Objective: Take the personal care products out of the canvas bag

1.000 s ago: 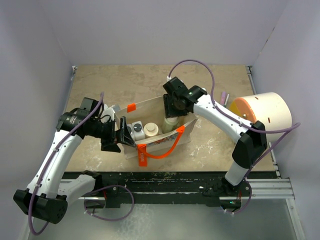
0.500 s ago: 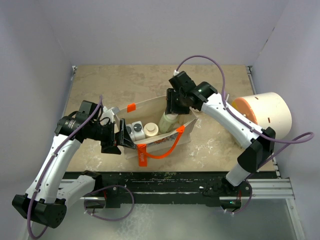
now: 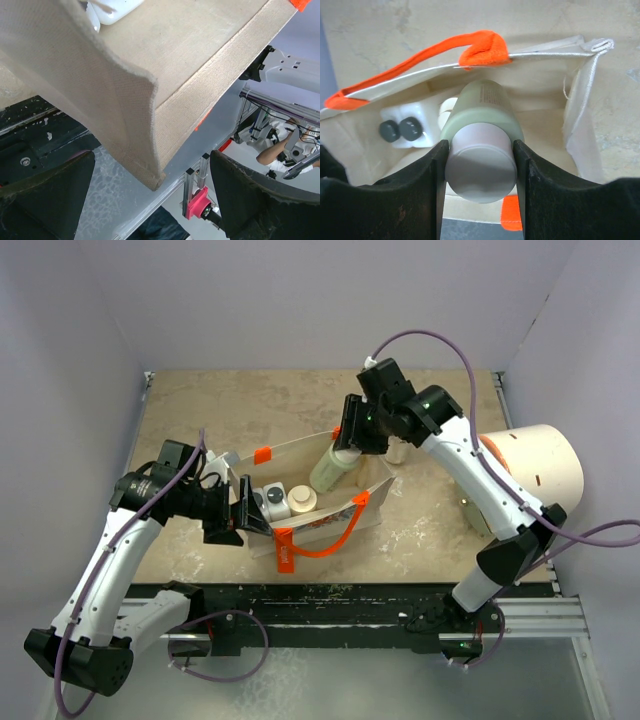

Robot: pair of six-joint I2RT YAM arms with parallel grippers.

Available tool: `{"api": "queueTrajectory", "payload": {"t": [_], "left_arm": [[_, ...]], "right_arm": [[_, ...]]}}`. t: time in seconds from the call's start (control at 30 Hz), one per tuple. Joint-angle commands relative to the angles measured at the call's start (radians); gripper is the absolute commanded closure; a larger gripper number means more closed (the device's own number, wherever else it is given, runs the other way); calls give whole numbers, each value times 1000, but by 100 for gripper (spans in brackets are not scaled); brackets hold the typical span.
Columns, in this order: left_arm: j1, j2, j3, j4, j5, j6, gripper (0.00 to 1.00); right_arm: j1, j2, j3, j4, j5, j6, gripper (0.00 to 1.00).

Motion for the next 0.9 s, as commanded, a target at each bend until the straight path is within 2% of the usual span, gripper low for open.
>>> {"api": "queueTrajectory", "payload": {"t": [0.0, 0.33, 0.73, 0.87], "left_arm": [[-4, 0, 1, 31, 14, 11, 1], [-4, 5, -13, 37, 1, 17, 1], [-4, 37, 7, 25, -4, 38, 1], [-4, 45, 11, 19, -3, 48, 1]], "right_arm": [[-32, -83, 91, 28, -107, 67, 100], [-126, -146, 144, 16, -238, 118, 100], [-261, -190, 316, -43, -218, 154, 100], [-303, -176, 406, -80, -164, 151, 100]]}}
